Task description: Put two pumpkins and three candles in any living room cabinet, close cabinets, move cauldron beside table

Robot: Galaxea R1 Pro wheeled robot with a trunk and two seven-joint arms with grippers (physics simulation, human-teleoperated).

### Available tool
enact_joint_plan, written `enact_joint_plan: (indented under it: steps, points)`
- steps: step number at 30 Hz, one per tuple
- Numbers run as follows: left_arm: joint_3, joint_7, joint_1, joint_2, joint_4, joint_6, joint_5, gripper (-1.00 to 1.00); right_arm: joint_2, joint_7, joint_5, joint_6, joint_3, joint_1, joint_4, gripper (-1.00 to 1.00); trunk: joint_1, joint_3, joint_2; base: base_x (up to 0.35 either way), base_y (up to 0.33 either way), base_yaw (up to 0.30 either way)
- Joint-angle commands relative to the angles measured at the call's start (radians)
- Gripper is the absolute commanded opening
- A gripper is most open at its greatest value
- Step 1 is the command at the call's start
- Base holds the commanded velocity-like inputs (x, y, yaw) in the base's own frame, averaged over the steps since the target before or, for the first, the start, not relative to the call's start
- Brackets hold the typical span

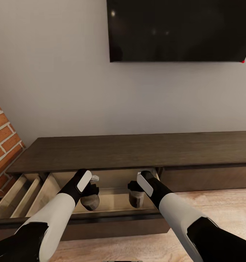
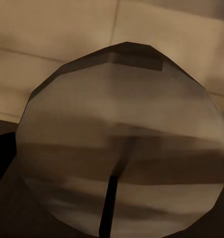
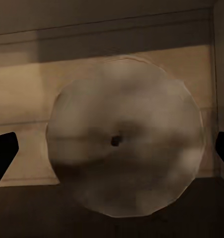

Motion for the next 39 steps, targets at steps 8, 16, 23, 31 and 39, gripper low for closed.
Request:
enact_joint_plan:
  steps: [8, 16, 23, 31, 39]
  points:
    - [0.000, 0.009, 0.000, 0.000, -0.001, 0.002, 0.009, -1.00, 0.000, -0.006, -0.010, 0.001, 0.004, -0.001, -0.001, 1.00, 0.000, -0.001, 0.000, 0.000, 0.000, 0.000]
    - [0.000, 0.009, 0.000, 0.000, -0.001, 0.002, 0.009, -1.00, 0.000, -0.006, -0.010, 0.001, 0.005, -0.001, -0.020, 1.00, 0.000, -0.001, 0.000, 0.000, 0.000, 0.000]
    - [-0.001, 0.004, 0.000, 0.000, -0.001, 0.002, 0.009, -1.00, 0.000, -0.011, -0.010, 0.010, 0.008, 0.027, -0.229, 1.00, 0.000, -0.001, 0.000, 0.000, 0.000, 0.000]
    - [-0.002, 0.003, 0.000, 0.000, -0.001, 0.001, 0.009, -1.00, 0.000, -0.015, 0.005, 0.027, 0.014, 0.139, -0.459, 1.00, 0.000, -0.001, 0.000, 0.000, 0.000, 0.000]
    - [-0.003, 0.009, 0.000, 0.000, -0.001, 0.001, 0.009, 1.00, 0.000, -0.078, 0.010, 0.072, 0.013, 0.224, -0.621, 1.00, 0.000, -0.001, 0.000, 0.000, 0.000, 0.000]
